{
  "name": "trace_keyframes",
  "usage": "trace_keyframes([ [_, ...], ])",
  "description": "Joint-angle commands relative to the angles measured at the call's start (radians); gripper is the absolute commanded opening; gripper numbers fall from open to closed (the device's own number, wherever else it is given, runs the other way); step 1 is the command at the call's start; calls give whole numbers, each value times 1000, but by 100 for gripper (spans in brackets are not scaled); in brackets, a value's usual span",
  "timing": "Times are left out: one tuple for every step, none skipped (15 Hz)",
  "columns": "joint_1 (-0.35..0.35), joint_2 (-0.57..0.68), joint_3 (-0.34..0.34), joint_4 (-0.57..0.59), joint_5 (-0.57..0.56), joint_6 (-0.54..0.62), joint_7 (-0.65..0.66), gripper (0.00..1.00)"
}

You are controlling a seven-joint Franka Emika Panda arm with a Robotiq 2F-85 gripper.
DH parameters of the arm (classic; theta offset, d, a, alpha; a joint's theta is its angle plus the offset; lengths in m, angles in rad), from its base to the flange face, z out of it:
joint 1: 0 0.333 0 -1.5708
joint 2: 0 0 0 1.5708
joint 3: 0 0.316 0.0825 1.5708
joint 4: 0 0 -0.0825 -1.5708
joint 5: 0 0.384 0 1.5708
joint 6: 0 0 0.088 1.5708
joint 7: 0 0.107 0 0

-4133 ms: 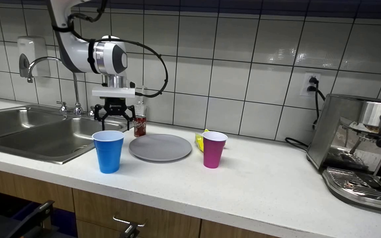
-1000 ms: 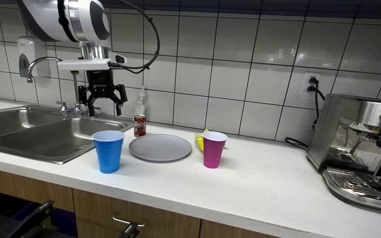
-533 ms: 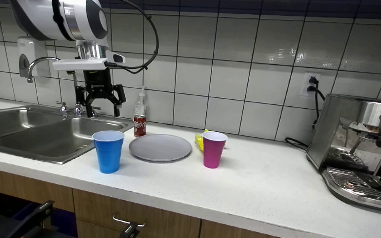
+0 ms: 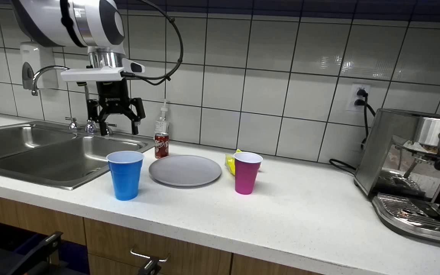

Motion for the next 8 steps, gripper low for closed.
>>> trace_keyframes([
  [-6, -9, 11, -12, 7, 3, 13, 100],
  [-6, -11, 11, -17, 7, 7, 13, 100],
  [-6, -12, 14, -21, 17, 9, 2, 100],
  [-6, -10, 16, -22, 28, 9, -8, 100],
  [-7, -8, 21, -22, 51, 4, -30, 100],
  [-6, -8, 24, -24, 60, 3, -37, 100],
  [-4, -11, 28, -28, 70, 2, -44, 100],
  [-2, -14, 31, -33, 71, 5, -42, 100],
])
